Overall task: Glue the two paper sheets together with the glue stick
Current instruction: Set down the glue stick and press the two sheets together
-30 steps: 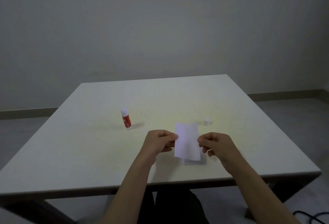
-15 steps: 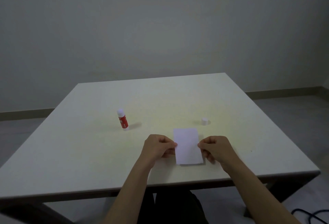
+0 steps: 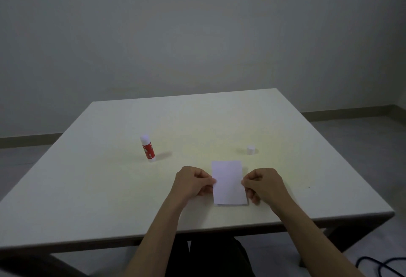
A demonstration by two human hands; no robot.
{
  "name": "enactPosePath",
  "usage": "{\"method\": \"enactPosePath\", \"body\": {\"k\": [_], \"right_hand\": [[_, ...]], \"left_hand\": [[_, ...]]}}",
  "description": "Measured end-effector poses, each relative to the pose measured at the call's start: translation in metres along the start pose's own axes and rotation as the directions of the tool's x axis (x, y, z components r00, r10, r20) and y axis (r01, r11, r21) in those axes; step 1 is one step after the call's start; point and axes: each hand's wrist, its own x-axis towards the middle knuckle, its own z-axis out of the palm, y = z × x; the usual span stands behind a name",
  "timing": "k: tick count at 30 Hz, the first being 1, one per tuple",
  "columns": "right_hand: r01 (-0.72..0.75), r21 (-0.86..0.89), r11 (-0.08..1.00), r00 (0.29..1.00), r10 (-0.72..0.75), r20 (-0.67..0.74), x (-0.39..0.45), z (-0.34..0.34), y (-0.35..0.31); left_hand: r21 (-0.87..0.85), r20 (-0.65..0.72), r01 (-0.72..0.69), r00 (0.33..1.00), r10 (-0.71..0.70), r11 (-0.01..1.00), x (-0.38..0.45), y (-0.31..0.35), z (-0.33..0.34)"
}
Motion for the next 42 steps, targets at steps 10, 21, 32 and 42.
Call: {"method": "enactPosePath", "body": {"k": [10,21,32,42], "right_hand": [[0.092,-0.22,0.971,0.995,-0.097,-0.011,-0.005,0.008,-0.006],[0.104,-0.552,0.827,0.99,-0.141,-0.026,-0.004,0.011,-0.006],[0.383,-0.761,0.524,0.876,-0.467,0.12,-0.023,0.048,-0.01],[0.647,-0.73,0.221,0.754,-0.329,0.569,-0.028,0.075,-0.008]], "left_hand": [[0.213,-0.027,-0.075,0.996,0.082,0.974,0.006,-0.003,0.006],[0.662,0.217,-0.433,0.892,0.396,0.611,0.012,-0.007,0.01],[0.733,0.468,-0.502,0.862,0.194,0.46,0.014,-0.035,-0.028],[0.757,0.442,-0.471,0.879,0.176,0.452,0.016,-0.053,-0.061]]}}
